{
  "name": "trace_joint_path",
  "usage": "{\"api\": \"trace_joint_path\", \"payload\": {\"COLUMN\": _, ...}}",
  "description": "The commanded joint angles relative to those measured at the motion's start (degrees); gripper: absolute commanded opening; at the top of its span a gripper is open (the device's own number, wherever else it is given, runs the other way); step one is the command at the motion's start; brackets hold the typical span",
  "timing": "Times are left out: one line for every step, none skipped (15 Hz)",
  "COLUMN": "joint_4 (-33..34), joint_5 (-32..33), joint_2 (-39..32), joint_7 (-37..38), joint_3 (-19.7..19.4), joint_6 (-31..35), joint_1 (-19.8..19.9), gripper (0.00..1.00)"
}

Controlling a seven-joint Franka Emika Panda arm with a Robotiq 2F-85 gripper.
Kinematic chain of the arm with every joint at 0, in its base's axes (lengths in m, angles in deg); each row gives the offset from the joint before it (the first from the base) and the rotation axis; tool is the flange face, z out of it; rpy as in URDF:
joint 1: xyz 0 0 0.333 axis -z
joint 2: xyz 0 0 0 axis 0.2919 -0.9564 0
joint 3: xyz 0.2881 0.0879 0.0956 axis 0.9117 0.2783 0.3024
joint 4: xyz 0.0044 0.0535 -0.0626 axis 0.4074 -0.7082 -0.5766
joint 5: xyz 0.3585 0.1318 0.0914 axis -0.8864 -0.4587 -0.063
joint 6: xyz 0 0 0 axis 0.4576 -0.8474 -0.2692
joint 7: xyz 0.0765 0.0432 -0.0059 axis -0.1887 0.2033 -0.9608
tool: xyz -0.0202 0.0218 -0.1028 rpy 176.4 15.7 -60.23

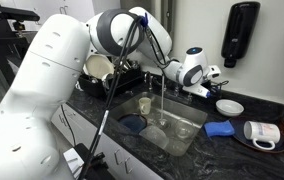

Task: Close the tap

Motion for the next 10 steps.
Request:
{"api": "trace_joint_path", "payload": {"joint_4": 1.83, "joint_5": 4.18, "joint_2": 3.54, "joint_7": 1.54, "joint_3": 0.47, "joint_6": -10.96, "joint_1": 2.74, "gripper": 0.0}}
{"api": "trace_joint_path", "payload": {"joint_4": 2.0, "joint_5": 4.85, "joint_2": 4.79, "joint_7": 0.47, "joint_3": 1.04, "joint_6": -14.28, "joint_1": 3.7, "gripper": 0.0}}
{"api": "trace_joint_path", "payload": {"joint_4": 2.02, "joint_5": 5.15, "joint_2": 6.1, "joint_7": -1.37, "joint_3": 1.97, "joint_6": -18.08, "joint_1": 4.91, "gripper": 0.0}}
{"api": "trace_joint_path", "payload": {"joint_4": 2.15, "joint_5": 5.08, "joint_2": 7.24, "joint_7": -3.07, "joint_3": 2.77, "joint_6": -21.72, "joint_1": 5.99, "gripper": 0.0}}
{"api": "trace_joint_path", "payload": {"joint_4": 2.19, "joint_5": 4.17, "joint_2": 8.49, "joint_7": -5.89, "joint_3": 4.11, "joint_6": -25.46, "joint_1": 7.37, "gripper": 0.0}}
{"api": "trace_joint_path", "payload": {"joint_4": 2.31, "joint_5": 2.61, "joint_2": 9.61, "joint_7": -9.41, "joint_3": 5.68, "joint_6": -29.12, "joint_1": 8.93, "gripper": 0.0}}
{"api": "trace_joint_path", "payload": {"joint_4": 2.26, "joint_5": 1.27, "joint_2": 10.6, "joint_7": -12.3, "joint_3": 6.76, "joint_6": -31.96, "joint_1": 10.1, "gripper": 0.0}}
{"api": "trace_joint_path", "payload": {"joint_4": 2.55, "joint_5": 0.18, "joint_2": 11.29, "joint_7": -14.74, "joint_3": 7.53, "joint_6": -35.33, "joint_1": 11.01, "gripper": 0.0}}
{"api": "trace_joint_path", "payload": {"joint_4": 2.72, "joint_5": -1.09, "joint_2": 12.04, "joint_7": -17.16, "joint_3": 8.22, "joint_6": -38.54, "joint_1": 11.79, "gripper": 0.0}}
{"api": "trace_joint_path", "payload": {"joint_4": 2.75, "joint_5": -2.34, "joint_2": 12.65, "joint_7": -19.22, "joint_3": 8.68, "joint_6": -41.34, "joint_1": 12.34, "gripper": 0.0}}
